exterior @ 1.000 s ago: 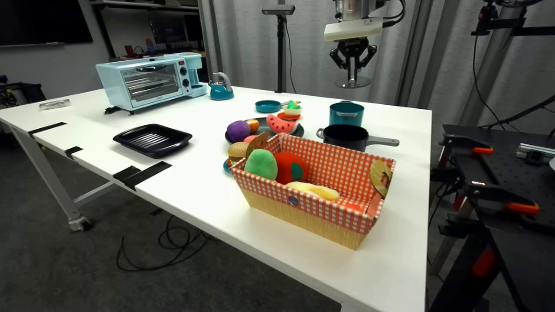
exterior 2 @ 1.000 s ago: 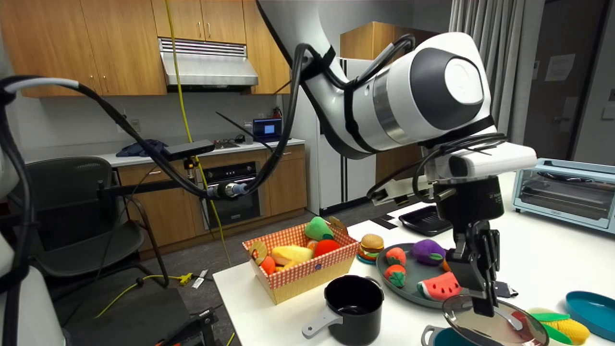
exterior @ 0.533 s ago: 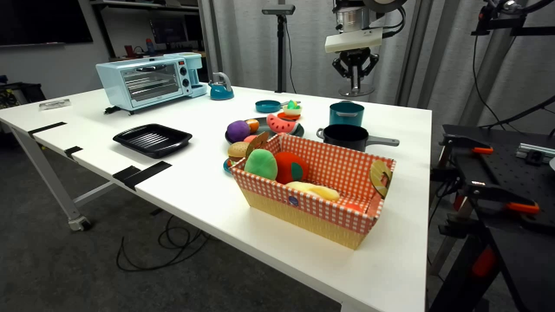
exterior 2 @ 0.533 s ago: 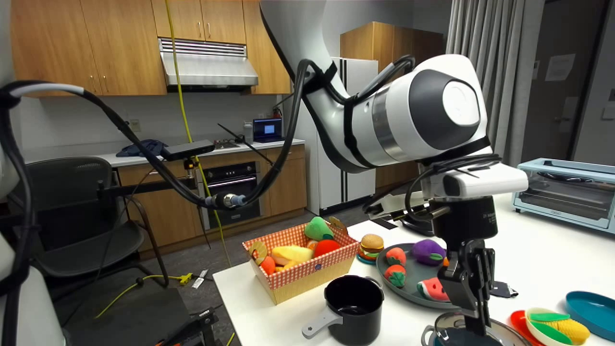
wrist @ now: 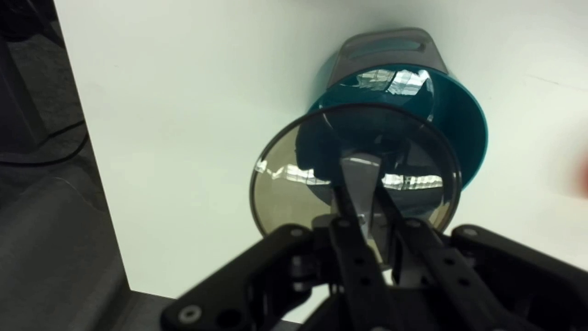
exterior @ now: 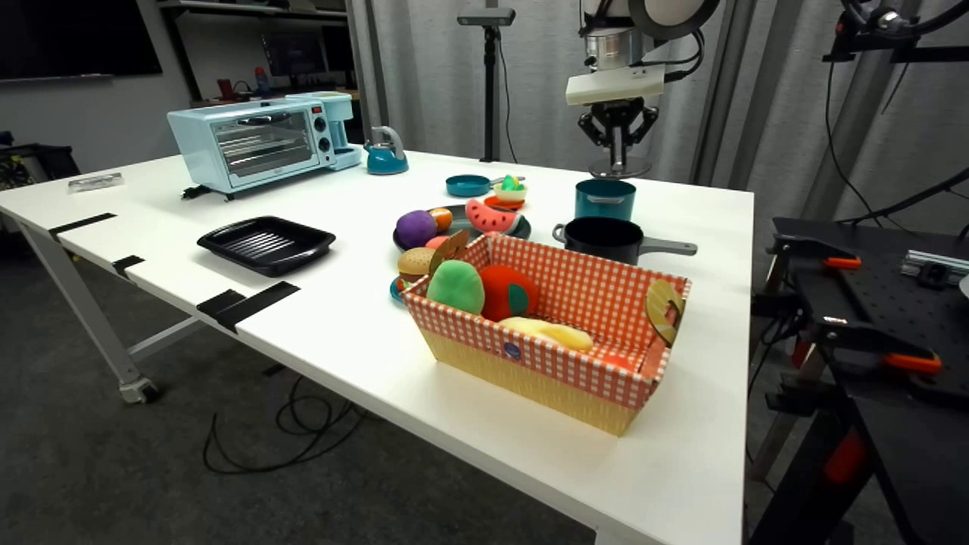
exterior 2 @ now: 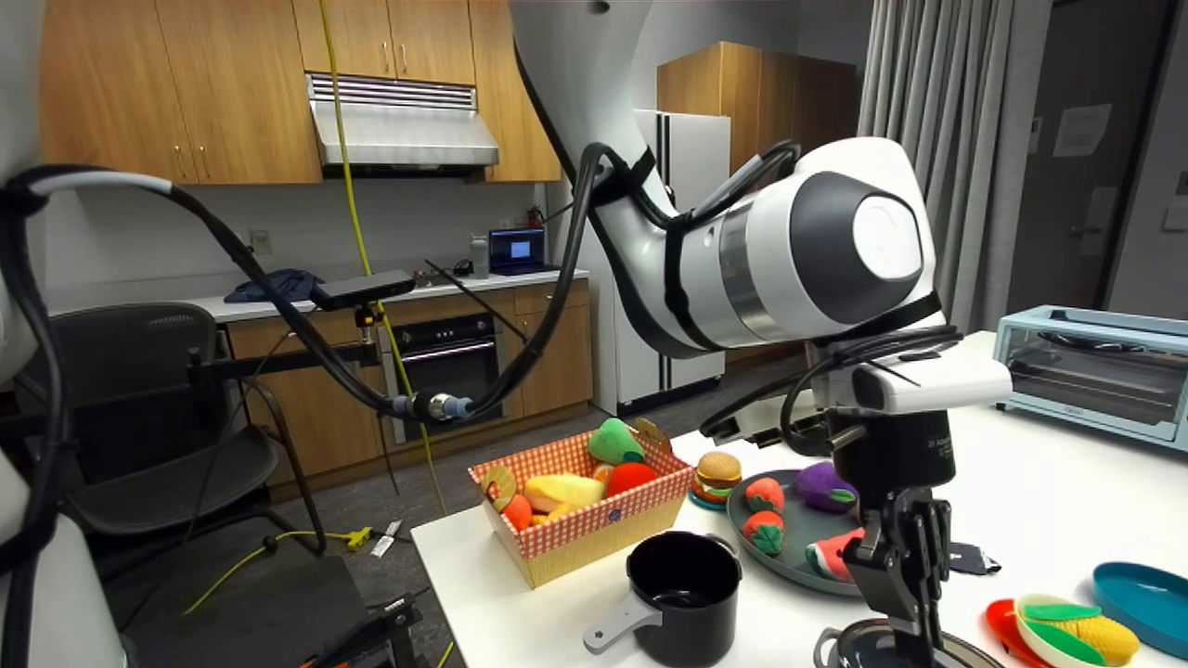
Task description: Remove the lid from the black pot and place it on the blue pot
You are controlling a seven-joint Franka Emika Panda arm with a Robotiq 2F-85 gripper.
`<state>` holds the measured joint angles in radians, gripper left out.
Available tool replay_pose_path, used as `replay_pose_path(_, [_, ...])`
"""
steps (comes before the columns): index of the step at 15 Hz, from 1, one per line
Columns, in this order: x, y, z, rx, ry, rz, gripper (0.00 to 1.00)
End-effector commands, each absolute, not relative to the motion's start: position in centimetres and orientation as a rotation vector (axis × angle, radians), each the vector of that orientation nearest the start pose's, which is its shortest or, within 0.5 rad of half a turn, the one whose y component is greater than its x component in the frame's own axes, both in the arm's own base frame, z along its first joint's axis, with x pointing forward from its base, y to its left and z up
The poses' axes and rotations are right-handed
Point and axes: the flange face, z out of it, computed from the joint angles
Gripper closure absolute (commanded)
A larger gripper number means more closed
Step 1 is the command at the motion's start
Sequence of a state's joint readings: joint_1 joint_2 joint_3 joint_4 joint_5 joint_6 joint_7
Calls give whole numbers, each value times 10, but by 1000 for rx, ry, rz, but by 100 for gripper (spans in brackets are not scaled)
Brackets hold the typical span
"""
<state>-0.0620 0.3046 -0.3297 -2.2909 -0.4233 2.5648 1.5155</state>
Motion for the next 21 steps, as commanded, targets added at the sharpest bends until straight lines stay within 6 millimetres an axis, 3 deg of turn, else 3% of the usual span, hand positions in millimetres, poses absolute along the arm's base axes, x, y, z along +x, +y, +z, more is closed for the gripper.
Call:
replay_pose_path(1, [497, -203, 216, -2436, 2374, -318, 96])
replay_pose_path(14, [520, -199, 186, -2477, 2325, -327, 96])
replay_pose_path(21, [533, -195, 189, -2477, 2315, -355, 96])
